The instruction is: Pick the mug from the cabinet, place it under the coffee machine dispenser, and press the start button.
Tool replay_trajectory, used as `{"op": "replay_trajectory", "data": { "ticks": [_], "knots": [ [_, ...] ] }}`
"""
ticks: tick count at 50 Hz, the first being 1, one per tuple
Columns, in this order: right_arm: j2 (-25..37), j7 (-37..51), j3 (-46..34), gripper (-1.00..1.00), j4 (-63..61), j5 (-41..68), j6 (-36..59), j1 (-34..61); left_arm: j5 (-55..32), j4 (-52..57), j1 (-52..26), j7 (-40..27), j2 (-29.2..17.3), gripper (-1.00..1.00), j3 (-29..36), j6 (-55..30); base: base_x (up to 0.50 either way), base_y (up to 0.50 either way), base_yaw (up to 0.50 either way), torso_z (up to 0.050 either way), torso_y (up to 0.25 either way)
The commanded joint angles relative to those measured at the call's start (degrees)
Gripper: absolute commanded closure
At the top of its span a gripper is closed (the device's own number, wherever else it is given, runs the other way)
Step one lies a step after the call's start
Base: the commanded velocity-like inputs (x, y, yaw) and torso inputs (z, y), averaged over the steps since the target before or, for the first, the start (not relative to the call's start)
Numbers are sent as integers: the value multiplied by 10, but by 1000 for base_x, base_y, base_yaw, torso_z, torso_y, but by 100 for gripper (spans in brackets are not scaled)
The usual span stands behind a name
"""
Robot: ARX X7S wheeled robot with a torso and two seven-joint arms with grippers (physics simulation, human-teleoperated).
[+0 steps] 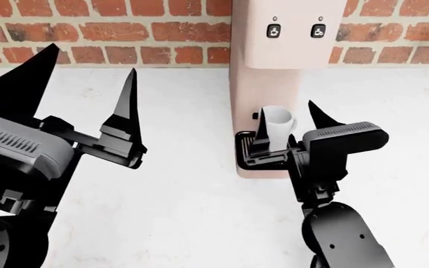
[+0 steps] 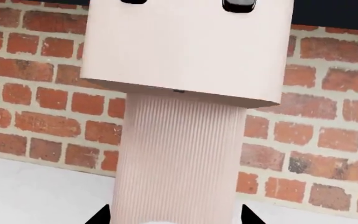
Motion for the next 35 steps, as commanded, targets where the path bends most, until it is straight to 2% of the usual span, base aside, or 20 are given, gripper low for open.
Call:
{"op": "replay_trajectory", "data": {
  "ticks": [1, 19, 35],
  "knots": [
    [27, 8, 10, -100, -130, 16, 76, -5, -2, -1, 1, -1, 0, -100, 1, 3, 0, 0, 0, 0, 0],
    [44, 9, 45, -100, -187, 61, 171, 60, -18, -2, 1, -10, 4, -100, -10, 4, 0, 0, 0, 1, 1],
    [55, -2, 68, -100, -218, 112, 241, 99, -39, 0, -7, -16, 4, -100, -22, 2, 0, 0, 0, 47, 55]
  ]
}}
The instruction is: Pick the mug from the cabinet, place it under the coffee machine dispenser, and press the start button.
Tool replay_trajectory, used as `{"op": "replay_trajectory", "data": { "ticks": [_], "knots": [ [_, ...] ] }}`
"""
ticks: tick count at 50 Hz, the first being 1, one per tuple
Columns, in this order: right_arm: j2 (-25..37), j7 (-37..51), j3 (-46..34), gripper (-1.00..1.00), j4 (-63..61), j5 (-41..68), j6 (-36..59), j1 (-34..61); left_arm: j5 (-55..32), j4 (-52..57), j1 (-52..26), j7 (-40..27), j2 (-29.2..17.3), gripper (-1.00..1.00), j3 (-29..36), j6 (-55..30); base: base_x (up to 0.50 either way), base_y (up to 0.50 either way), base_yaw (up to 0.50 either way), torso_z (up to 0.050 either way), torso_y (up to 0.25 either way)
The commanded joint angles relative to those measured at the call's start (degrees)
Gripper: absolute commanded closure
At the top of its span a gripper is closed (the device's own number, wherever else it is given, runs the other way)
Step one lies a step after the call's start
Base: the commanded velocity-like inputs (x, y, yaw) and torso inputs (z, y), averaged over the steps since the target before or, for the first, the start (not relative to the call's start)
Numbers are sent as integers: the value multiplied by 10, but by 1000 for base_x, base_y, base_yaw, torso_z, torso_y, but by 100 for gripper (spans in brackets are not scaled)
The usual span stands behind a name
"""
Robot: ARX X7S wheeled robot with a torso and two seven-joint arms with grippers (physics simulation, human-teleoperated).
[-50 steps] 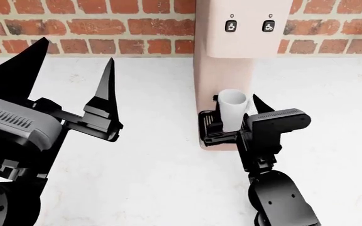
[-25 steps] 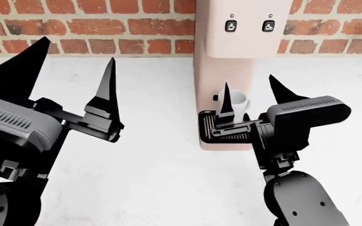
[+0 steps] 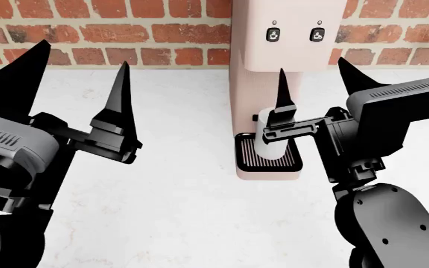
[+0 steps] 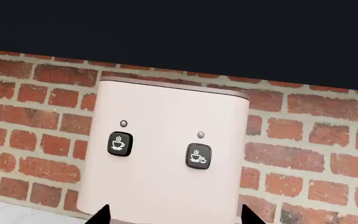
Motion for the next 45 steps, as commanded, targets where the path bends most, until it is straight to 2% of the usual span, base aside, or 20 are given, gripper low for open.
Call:
{"op": "replay_trajectory", "data": {
  "ticks": [1, 9, 36, 45],
  "knots": [
    [9, -10, 14, 100, -20, 29, 34, 28, -12, 0, -5, -2, 1, -100, -6, 1, 0, 0, 0, 47, 55],
    [24, -33, -4, 100, 13, 1, -24, 50, 6, -4, 2, 1, -1, -100, 7, 9, 0, 0, 0, 15, 17],
    [33, -49, -45, 100, 187, -53, -74, 113, 11, -6, 6, -2, -7, -100, 11, 14, 1, 0, 0, 0, 0],
    [43, -41, -33, 100, 152, -47, -56, 105, 12, -6, 6, -3, -8, -100, 12, 15, 11, 2, 7, 0, 0]
  ]
}}
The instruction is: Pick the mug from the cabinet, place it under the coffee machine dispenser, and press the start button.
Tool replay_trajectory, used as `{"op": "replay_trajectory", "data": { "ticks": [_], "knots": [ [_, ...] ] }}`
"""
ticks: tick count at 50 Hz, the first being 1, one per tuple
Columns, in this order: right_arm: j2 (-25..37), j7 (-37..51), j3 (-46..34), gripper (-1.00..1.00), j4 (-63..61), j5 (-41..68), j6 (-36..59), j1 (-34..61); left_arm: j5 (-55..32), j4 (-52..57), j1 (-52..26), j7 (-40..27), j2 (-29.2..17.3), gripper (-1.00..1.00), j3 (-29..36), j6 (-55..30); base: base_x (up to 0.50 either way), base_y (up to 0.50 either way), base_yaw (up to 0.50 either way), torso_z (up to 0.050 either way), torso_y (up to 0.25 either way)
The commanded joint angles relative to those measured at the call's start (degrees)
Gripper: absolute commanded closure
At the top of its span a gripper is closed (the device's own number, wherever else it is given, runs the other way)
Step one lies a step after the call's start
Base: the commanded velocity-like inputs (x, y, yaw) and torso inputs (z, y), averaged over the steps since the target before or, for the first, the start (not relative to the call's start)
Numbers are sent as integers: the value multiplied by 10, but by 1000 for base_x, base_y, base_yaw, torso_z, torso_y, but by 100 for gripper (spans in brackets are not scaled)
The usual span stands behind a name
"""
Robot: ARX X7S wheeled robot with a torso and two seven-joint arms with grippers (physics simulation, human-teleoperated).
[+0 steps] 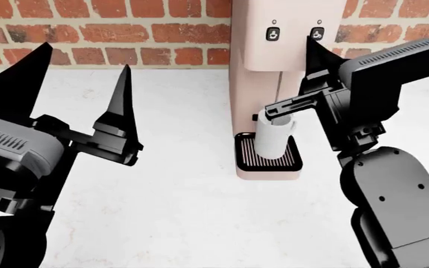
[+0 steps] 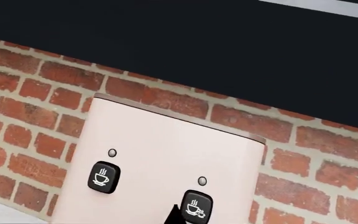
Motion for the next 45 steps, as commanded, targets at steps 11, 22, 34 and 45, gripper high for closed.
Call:
{"op": "replay_trajectory", "data": {
  "ticks": [11, 22, 34, 45],
  "knots": [
    [45, 55, 109, -100, -253, 67, 161, -46, -4, 4, 9, -10, -5, -100, -10, 3, 2, 0, 1, 0, 0],
    [238, 261, 242, -100, -360, 321, 171, -72, -55, 42, -5, -39, -20, -100, -88, 3, 0, 0, 0, 0, 0],
    [317, 350, 235, -100, -355, 299, 15, -82, -146, 109, 29, -53, -47, -100, -271, 80, 0, 0, 0, 0, 0],
    [341, 368, 222, -100, -360, 283, -44, -99, -161, 114, 27, -65, -54, -100, -281, 86, 0, 0, 0, 0, 0]
  ]
}}
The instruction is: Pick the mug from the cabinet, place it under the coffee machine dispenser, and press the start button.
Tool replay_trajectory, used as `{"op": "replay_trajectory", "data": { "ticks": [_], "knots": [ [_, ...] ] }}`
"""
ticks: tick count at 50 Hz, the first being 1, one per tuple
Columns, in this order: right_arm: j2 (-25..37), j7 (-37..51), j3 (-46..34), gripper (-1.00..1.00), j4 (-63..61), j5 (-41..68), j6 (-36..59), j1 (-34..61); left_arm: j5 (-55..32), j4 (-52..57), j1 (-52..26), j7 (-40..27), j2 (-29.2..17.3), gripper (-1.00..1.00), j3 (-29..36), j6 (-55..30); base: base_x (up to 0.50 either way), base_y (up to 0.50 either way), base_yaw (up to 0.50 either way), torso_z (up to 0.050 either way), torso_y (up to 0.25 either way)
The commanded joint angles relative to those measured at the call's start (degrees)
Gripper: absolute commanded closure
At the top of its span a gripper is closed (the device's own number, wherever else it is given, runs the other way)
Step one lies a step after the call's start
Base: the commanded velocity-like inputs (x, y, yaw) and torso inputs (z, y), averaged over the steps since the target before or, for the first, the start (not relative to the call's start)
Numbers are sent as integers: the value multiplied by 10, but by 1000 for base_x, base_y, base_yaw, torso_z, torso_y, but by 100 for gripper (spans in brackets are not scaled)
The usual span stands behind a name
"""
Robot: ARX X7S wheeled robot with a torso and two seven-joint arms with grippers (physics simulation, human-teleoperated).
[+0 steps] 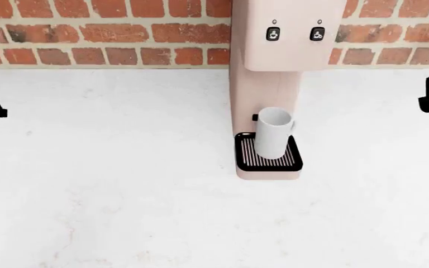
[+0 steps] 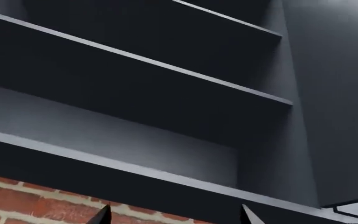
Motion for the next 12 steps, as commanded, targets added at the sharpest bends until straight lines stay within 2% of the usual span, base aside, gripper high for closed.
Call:
{"op": "replay_trajectory", "data": {
  "ticks": [1, 8, 12],
  "knots": [
    [71, 66, 4, -100, -15, 5, -100, -28, -41, 22, 3, -19, -14, -100, -52, 18, 0, 0, 0, 0, 0],
    [191, 172, 23, -100, -15, -12, -250, -104, -82, 35, -6, -48, -31, -100, -78, 25, 0, 0, 0, 0, 0],
    [244, 222, -31, -100, -15, -35, -297, -85, -103, 42, -3, -61, -39, -100, -93, 37, 0, 0, 0, 0, 0]
  ]
}}
